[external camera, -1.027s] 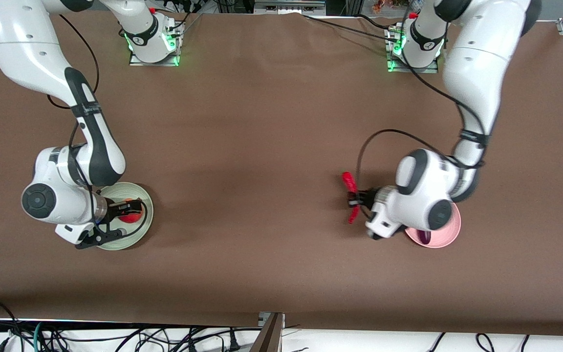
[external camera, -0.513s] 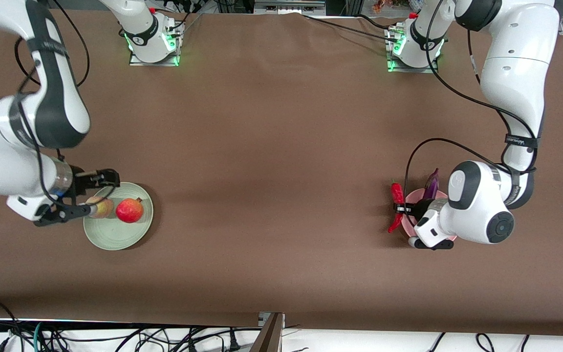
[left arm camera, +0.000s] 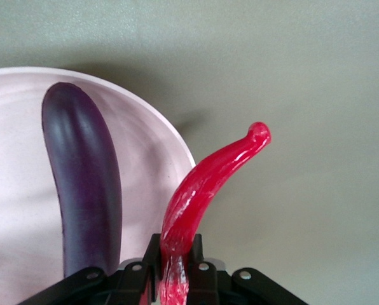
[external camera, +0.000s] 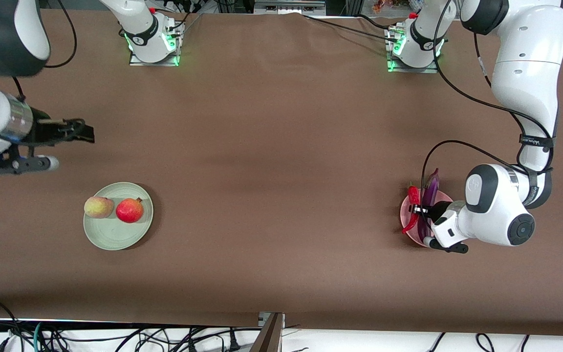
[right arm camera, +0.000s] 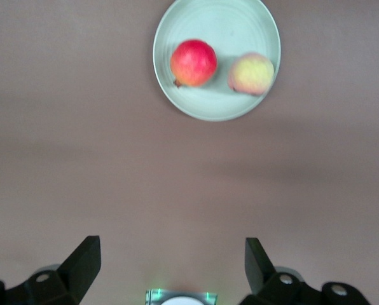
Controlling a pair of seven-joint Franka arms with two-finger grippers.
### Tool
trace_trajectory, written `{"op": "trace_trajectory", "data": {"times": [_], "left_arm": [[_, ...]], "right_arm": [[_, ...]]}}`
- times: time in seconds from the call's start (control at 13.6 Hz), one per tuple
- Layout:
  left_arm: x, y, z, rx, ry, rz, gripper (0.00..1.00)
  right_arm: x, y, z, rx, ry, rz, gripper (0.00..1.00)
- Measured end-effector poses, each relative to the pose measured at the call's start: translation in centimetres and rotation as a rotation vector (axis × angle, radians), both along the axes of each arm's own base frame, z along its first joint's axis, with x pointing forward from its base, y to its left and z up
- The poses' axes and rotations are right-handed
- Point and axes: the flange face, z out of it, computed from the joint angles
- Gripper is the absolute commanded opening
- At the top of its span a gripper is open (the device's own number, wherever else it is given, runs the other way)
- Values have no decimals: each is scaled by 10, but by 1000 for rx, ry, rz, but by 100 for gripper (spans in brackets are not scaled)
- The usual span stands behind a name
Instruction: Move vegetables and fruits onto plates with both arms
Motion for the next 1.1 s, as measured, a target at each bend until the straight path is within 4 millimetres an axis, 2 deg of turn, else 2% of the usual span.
{"op": "trace_trajectory", "data": {"times": [0.07, 0.15, 0.59, 0.88, 1.03, 1.1], "left_arm": [[0, 1, -2, 0, 1, -3, 76], [0, 2, -3, -1, 1, -8, 100], [0, 20, -8, -6, -2, -17, 100], [0, 20, -8, -7, -3, -18, 100], [3, 21, 0, -6, -17, -16, 100], [5, 22, 11, -6, -28, -16, 100]], "right_arm": [[-11, 0, 7, -5, -1, -3, 100], [-19, 0, 12, -9, -4, -2, 100], [-38, 1, 45, -36, -67, 6, 100], [-40, 9, 47, 9, -64, 52, 100], [-40, 10, 47, 16, -63, 56, 100], [-39, 9, 47, 18, -64, 60, 100]]}}
